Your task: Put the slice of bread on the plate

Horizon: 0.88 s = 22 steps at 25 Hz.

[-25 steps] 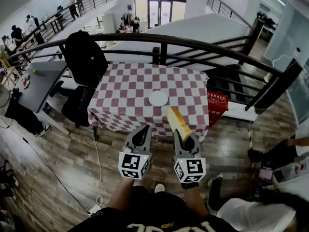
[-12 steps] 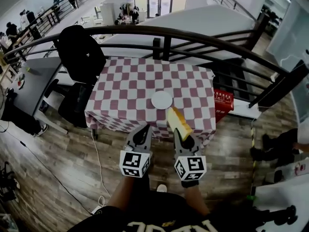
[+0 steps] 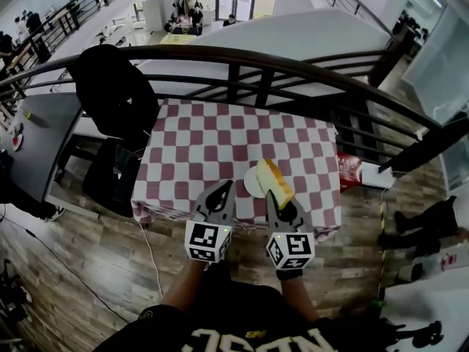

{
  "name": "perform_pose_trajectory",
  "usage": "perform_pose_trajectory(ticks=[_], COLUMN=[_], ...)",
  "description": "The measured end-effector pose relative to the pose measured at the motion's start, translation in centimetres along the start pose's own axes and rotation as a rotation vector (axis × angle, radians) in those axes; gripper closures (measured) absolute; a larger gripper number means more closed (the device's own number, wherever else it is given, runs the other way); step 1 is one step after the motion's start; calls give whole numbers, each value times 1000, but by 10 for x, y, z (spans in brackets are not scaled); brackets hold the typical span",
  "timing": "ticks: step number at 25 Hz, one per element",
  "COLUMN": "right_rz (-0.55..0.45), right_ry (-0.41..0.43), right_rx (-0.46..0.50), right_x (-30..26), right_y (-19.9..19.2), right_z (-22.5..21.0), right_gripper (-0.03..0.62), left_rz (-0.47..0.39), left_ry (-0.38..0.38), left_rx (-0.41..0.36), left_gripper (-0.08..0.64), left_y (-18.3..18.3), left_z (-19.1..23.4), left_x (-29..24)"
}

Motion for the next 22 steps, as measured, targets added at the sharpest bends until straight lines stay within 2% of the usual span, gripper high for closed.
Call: perform_pose_trajectory(ticks=[8, 17, 22], right_rz=[53, 107, 175], right_ry=[-17, -8, -57], right_rx=[-40, -85, -144], right_x=[-55, -79, -82], right_y=[-8, -23, -54], right_z=[8, -26, -53], right_gripper=[500, 499, 499], left_rz=[44, 88, 135], left_ry=[-42, -55, -71], left_rx=[46, 70, 68], left_gripper=[541, 541, 541], left_y=[-9, -28, -51], left_z=[48, 42, 31], left_x=[-37, -79, -94])
Point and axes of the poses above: the fingertips, and each gripper's own axes: x backward along the fingers, z to its left, y out of its top, the point moved 5 cm from there along x, backward along the fingers, and after that the axes turned 1 degree about -y, right-handed, at the moved point
